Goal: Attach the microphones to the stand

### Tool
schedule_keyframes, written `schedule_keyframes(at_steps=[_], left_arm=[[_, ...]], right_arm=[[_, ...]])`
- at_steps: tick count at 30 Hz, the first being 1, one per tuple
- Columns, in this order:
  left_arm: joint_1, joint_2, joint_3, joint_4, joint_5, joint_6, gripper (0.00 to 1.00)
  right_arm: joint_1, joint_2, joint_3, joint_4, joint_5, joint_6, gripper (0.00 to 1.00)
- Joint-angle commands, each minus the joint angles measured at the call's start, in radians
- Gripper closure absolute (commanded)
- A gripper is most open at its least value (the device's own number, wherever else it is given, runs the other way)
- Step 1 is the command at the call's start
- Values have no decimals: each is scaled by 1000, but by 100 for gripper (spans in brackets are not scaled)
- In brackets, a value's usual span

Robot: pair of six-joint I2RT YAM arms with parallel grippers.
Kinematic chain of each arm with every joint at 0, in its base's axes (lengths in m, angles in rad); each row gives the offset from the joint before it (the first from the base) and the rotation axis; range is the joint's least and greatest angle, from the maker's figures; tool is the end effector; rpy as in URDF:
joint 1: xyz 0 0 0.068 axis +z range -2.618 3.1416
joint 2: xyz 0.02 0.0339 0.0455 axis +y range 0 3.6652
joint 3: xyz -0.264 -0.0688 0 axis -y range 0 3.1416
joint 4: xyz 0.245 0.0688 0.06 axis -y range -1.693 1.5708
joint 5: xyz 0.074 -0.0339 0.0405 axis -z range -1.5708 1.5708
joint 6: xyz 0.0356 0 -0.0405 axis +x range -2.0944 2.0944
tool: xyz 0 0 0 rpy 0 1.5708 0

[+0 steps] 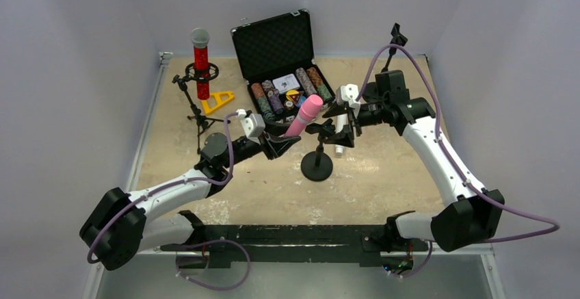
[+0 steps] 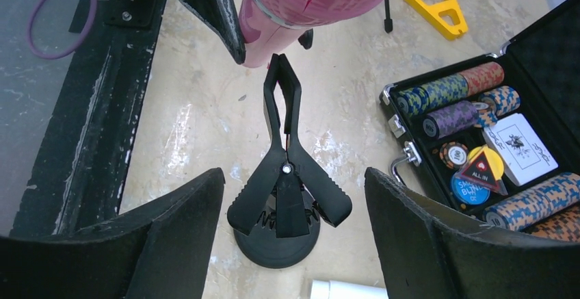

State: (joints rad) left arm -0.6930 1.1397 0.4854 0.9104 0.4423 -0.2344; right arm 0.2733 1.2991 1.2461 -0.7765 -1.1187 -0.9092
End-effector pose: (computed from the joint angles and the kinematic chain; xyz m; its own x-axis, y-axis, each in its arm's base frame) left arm 0.1775 -0.1672 0.2787 -0.0185 -0.2575 -0.9661 0.9167 0.3814 -0.1192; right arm 0.2393 0.1003 0.3487 0.1182 -0.3249 -0.9384 -0.9921 0.0006 -0.1251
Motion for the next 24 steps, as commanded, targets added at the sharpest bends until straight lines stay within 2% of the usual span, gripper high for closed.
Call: schedule_keyframes(at_steps=[1, 8, 12, 16, 18, 24], left_arm=[[10, 17, 44, 124, 44, -23, 100], [18, 51, -3, 187, 35, -39, 100], [19, 67, -10, 219, 34, -49, 100], [20, 92, -11, 259, 51, -66, 100], [20, 108, -9, 277, 61, -73, 100], [20, 192, -3, 374, 111, -147, 100]], right_arm=[[3, -1, 44, -5, -40, 25, 24], [3, 17, 41, -11, -68, 34, 39], [2, 34, 48, -14, -76, 35, 68], [1, 35, 48, -12, -76, 33, 84], [1, 36, 44, -12, -78, 33, 88], [0, 32, 10, 23, -106, 70, 90]])
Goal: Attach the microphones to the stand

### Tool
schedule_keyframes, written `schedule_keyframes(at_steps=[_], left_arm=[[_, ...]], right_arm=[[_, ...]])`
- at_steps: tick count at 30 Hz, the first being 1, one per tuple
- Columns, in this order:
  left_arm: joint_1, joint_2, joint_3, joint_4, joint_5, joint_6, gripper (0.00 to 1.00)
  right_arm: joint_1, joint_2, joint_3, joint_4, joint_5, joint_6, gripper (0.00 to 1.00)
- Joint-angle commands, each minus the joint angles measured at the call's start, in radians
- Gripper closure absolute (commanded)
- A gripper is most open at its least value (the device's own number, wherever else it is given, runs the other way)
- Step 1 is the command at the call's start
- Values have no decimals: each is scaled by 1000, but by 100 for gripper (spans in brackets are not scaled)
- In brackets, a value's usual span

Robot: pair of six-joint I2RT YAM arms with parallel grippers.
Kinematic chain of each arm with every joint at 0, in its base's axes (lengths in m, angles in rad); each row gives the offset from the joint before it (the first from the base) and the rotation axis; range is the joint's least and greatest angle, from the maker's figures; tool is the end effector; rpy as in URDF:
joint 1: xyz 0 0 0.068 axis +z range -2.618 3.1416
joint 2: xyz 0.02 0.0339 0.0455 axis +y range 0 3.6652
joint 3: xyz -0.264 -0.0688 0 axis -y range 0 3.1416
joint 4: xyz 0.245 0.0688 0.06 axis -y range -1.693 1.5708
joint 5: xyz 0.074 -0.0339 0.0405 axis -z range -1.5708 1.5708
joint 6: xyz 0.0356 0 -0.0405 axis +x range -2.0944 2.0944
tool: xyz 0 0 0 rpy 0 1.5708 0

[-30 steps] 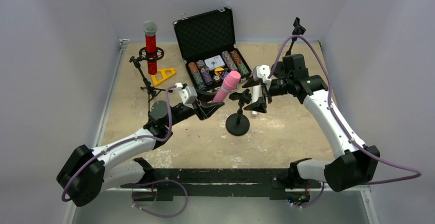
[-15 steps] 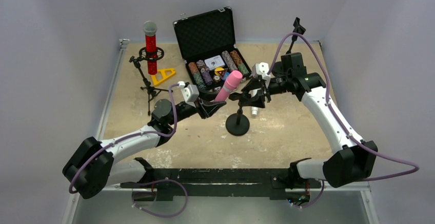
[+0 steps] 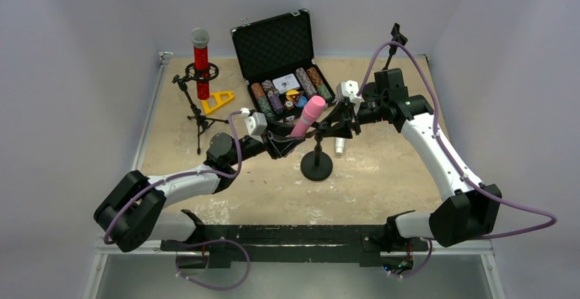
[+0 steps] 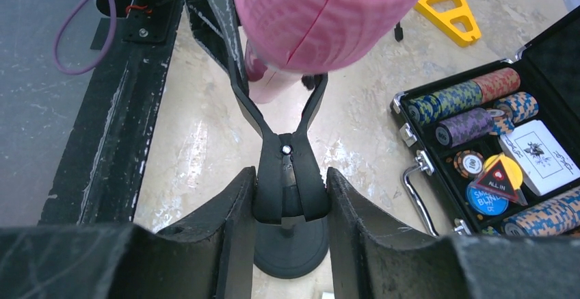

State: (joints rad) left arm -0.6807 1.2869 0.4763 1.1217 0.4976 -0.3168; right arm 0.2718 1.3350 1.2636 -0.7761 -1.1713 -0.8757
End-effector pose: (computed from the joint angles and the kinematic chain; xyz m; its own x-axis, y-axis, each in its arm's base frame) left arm 0.1903 -0.1759 0.2630 -0.0562 -0.3067 -0.9501 0.9352 0.3172 -0.1577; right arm 0.2466 0.1028 0.3467 0.0688 -0.2909 -0.9543 -0.9976 -0.0194 -0.0660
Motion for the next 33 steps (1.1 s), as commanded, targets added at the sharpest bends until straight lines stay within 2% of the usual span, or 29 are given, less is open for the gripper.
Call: schedule_keyframes(at_steps=[1, 8, 17, 20, 27, 30, 33], left_arm=[[7, 73, 12, 181, 66, -85, 100], [5, 183, 52, 287, 75, -155, 100], [4, 180, 117, 183, 100, -142, 100], [4, 162, 136, 101, 120, -129, 100], [4, 55, 203, -221, 160, -8, 100], [4, -9, 239, -380, 157, 73, 100], [4, -36, 273, -496, 163, 126, 100]], right_arm=[[1, -6, -16, 31, -60, 45, 91], [1, -18, -86, 102, -112, 115, 94], [1, -20, -95, 89, -150, 123, 92], [1, -35, -87, 61, -130, 86, 95], [1, -45, -57, 22, -80, 49, 99], [-2, -36, -26, -17, -82, 26, 93], [-4, -36, -18, -38, -94, 10, 65]])
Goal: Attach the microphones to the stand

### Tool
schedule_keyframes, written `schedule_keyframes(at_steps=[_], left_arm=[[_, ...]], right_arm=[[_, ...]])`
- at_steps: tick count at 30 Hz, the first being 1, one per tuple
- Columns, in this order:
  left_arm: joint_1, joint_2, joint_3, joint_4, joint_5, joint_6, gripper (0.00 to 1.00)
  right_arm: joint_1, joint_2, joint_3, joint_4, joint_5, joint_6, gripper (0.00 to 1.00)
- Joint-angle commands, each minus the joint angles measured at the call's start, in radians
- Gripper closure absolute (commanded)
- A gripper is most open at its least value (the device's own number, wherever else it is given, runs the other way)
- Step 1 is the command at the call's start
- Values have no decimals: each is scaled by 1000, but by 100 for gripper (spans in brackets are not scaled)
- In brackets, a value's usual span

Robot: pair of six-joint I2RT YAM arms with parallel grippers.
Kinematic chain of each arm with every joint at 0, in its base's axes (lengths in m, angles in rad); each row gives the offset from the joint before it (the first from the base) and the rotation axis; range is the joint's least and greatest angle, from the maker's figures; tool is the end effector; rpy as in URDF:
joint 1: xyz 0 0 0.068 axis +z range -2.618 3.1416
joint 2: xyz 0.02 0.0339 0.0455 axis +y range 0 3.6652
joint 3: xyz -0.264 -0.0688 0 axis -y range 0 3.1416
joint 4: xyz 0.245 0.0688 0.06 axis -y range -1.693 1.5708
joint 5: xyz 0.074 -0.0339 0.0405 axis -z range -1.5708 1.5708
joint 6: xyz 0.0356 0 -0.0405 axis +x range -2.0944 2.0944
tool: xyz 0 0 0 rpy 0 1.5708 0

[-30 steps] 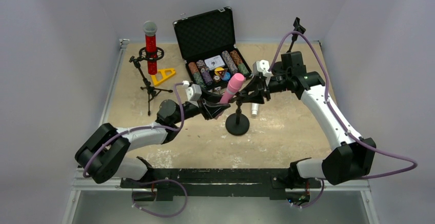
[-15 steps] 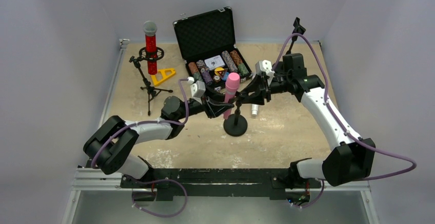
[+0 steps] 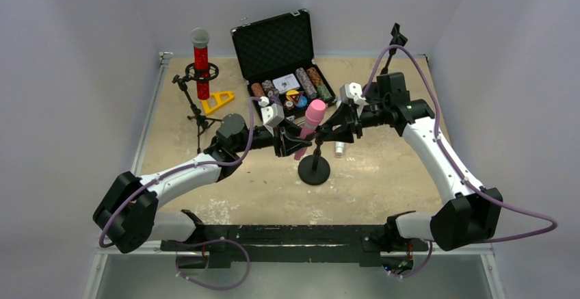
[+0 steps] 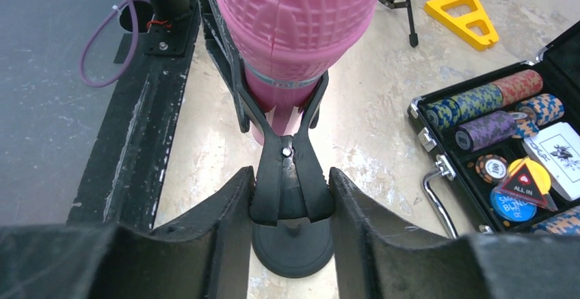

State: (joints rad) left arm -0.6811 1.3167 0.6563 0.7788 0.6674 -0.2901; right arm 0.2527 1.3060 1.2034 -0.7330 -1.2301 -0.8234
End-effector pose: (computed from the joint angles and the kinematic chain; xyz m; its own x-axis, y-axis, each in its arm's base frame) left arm 0.2077 -0.1967 0.2782 -0.1901 -0.1351 -0.9724 0.9577 0.1926 -0.2140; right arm 0.2418 0.0971 0.3392 0.0221 -0.2474 -0.9687 -0.9996 -0.0235 -0.0168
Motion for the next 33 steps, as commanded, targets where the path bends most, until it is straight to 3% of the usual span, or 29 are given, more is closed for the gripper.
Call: schedule_keyframes(at_steps=[1, 6, 13, 15, 18, 19, 22, 28, 29, 30, 33], left_arm=[[5, -66, 97, -158, -4, 102, 100], [5, -38, 91, -117, 1, 77, 100], [6, -21, 73, -76, -5, 64, 100], [6, -18, 74, -80, 1, 67, 100], [6, -14, 76, -100, 13, 80, 100], [6, -14, 79, -110, 20, 85, 100], [6, -12, 99, -158, 41, 107, 100], [6, 2, 135, -199, 64, 114, 100], [6, 5, 136, -192, 66, 108, 100], [6, 7, 133, -180, 67, 100, 100], [6, 6, 127, -159, 66, 85, 100]], right_arm=[[16, -6, 41, -86, -36, -48, 56], [12, -2, 32, -77, -24, -49, 37], [-4, 21, 47, -100, -33, -72, 34], [-4, 26, 55, -115, -41, -81, 44], [-4, 33, 63, -139, -49, -100, 85], [-4, 32, 61, -144, -49, -111, 91], [-4, 26, 50, -142, -49, -121, 100], [-4, 10, 36, -122, -62, -97, 100], [-4, 6, 31, -112, -64, -85, 96], [-4, 6, 30, -110, -65, -80, 86], [-4, -4, 25, -118, -68, -84, 38]])
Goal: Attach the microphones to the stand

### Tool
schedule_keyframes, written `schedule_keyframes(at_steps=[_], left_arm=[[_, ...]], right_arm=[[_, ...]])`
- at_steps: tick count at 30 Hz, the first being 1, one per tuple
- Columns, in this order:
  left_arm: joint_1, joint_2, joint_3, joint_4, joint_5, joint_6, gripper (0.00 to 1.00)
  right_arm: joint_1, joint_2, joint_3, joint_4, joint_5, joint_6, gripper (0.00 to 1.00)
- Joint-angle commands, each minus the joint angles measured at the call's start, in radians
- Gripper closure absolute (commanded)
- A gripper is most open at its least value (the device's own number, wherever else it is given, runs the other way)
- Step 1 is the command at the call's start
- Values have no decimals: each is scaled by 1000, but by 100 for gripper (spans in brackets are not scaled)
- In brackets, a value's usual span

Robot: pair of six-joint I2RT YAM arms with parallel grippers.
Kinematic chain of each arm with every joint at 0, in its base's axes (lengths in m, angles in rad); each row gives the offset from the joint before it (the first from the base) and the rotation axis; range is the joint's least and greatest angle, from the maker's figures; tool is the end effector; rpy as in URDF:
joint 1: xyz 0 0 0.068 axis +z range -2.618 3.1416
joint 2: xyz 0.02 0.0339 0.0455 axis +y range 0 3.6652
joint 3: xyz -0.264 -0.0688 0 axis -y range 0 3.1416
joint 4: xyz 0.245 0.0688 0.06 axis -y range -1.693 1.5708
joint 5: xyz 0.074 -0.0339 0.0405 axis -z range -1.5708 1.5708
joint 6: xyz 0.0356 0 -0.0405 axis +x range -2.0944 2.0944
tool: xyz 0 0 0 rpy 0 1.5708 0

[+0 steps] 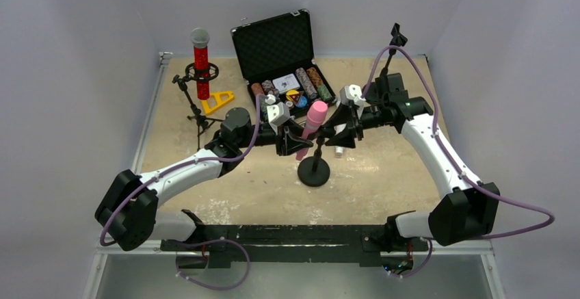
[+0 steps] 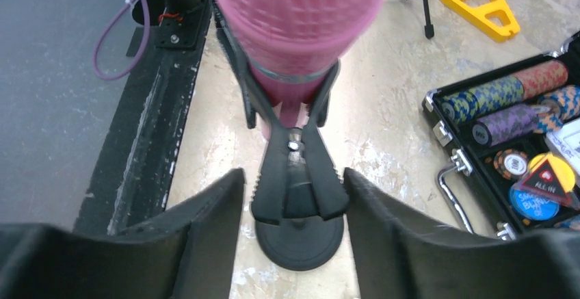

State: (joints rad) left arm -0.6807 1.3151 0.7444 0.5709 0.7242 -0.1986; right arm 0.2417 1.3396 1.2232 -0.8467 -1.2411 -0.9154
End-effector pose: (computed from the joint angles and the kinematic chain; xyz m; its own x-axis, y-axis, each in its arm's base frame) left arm 0.2125 -0.2024 0.2871 -0.1944 -0.0327 -0.9804 0.9669 0.1619 -0.1972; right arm 0.2431 0.0946 0.3314 -0.0085 -0.2665 -0.9638 -0.9989 -0.0430 0.0207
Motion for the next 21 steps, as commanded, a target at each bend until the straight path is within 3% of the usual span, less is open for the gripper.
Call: schedule_keyframes(at_steps=[1, 7, 9, 12, 14, 21], left_arm=[[6, 7, 37, 50, 9, -7, 100], [6, -34, 13, 28, -25, 0, 100], [5, -54, 0, 16, -54, -3, 84], [5, -92, -26, 4, -98, -9, 50], [6, -126, -45, -3, -126, -11, 36], [6, -239, -87, -80, -133, 44, 22]], right_arm=[[7, -42, 4, -9, -62, 4, 31], [-21, -82, -10, 17, -62, 32, 15], [-43, -104, -27, 38, -60, 52, 13], [-60, -148, -62, 88, -52, 91, 11], [-67, -184, -89, 125, -51, 118, 10], [-87, -246, -150, 167, -58, 144, 9]])
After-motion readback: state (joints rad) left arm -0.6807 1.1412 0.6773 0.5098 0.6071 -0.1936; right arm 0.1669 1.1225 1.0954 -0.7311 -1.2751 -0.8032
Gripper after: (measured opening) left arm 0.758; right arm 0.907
